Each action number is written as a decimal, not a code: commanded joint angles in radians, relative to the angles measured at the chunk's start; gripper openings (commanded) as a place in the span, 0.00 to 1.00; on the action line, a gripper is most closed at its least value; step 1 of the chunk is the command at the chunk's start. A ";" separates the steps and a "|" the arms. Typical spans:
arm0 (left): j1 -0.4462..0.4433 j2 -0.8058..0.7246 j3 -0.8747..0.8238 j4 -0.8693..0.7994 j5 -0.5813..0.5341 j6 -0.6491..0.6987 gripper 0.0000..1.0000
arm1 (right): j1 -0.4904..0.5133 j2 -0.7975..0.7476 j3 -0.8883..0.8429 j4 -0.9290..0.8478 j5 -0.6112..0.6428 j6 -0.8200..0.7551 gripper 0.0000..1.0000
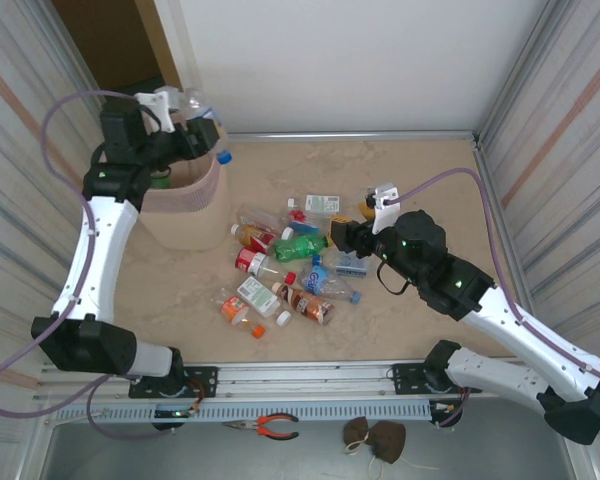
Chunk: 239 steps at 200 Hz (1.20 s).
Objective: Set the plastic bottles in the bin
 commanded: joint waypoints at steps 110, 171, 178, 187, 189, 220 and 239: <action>0.153 0.235 0.145 -0.159 -0.284 -0.700 0.59 | -0.009 -0.006 -0.009 -0.028 0.023 0.014 0.69; 0.154 0.378 0.183 -0.223 -0.240 -0.883 0.66 | -0.010 -0.037 -0.024 -0.051 0.038 0.033 0.69; 0.155 0.389 0.180 -0.221 -0.233 -0.898 0.66 | -0.009 -0.040 -0.026 -0.054 0.040 0.036 0.69; 0.157 0.401 0.174 -0.210 -0.220 -0.915 0.66 | -0.009 -0.045 -0.027 -0.059 0.042 0.040 0.69; 0.158 0.402 0.173 -0.208 -0.217 -0.917 0.66 | -0.010 -0.046 -0.027 -0.061 0.043 0.040 0.69; 0.159 0.410 0.175 -0.201 -0.213 -0.930 0.67 | -0.008 -0.060 -0.031 -0.080 0.055 0.049 0.69; 0.161 0.394 0.174 -0.200 -0.223 -0.931 0.68 | -0.009 -0.058 -0.029 -0.101 0.074 0.060 0.70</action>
